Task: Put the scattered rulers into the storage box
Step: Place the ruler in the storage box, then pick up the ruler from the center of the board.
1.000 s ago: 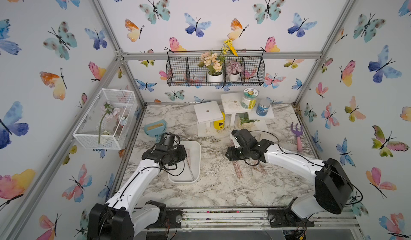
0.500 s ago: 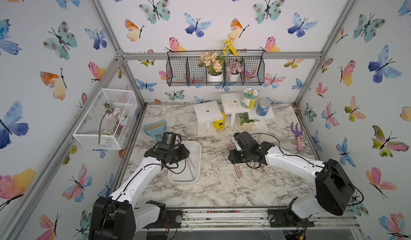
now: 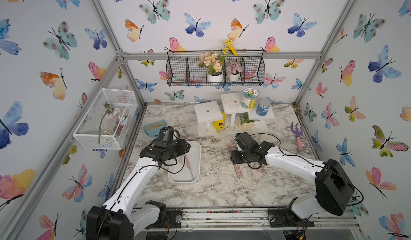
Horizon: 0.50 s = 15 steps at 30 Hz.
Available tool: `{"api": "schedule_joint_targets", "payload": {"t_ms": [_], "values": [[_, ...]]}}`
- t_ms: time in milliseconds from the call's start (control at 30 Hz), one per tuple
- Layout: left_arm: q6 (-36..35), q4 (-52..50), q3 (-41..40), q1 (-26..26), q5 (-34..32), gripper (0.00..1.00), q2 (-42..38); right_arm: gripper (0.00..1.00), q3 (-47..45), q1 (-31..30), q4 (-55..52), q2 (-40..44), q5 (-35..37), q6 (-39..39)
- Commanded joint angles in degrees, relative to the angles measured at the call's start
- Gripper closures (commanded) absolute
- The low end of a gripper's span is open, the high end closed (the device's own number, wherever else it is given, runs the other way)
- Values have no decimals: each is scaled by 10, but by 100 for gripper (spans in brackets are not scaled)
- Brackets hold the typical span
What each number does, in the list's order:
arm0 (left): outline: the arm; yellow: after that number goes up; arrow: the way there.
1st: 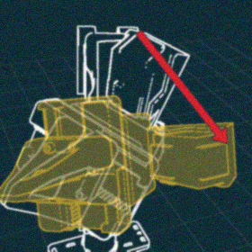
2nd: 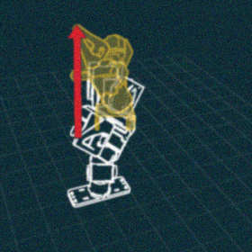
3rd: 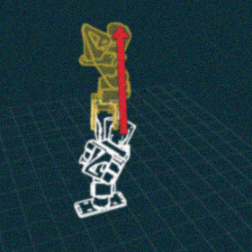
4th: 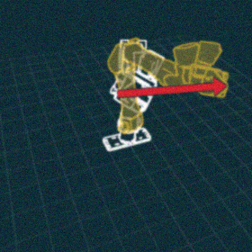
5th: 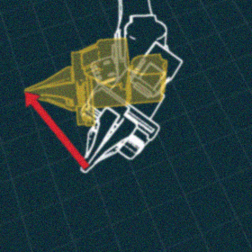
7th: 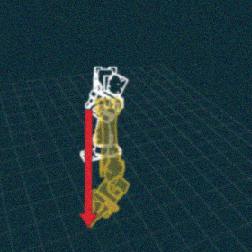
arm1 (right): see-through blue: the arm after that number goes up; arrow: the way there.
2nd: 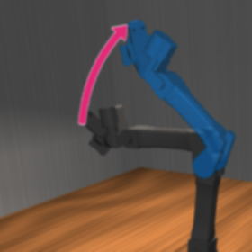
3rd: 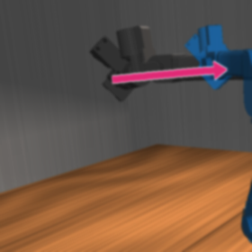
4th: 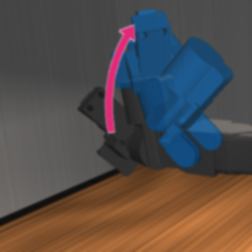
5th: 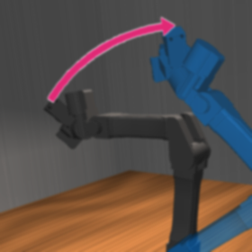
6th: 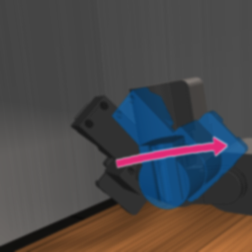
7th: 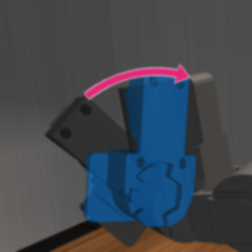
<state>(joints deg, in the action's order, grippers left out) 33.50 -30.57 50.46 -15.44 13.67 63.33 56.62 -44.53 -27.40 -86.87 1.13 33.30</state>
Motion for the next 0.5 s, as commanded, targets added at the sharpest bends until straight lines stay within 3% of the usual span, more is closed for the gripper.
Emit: {"api": "schedule_joint_targets", "payload": {"t_ms": [0,467], "values": [[-9,-18,24,-1,6,47,-13,43,-3,6,-20,-13,29,-5],[75,56,16,-146,11,50,22,43,-11,21,-17,-37,24,-9]]}}
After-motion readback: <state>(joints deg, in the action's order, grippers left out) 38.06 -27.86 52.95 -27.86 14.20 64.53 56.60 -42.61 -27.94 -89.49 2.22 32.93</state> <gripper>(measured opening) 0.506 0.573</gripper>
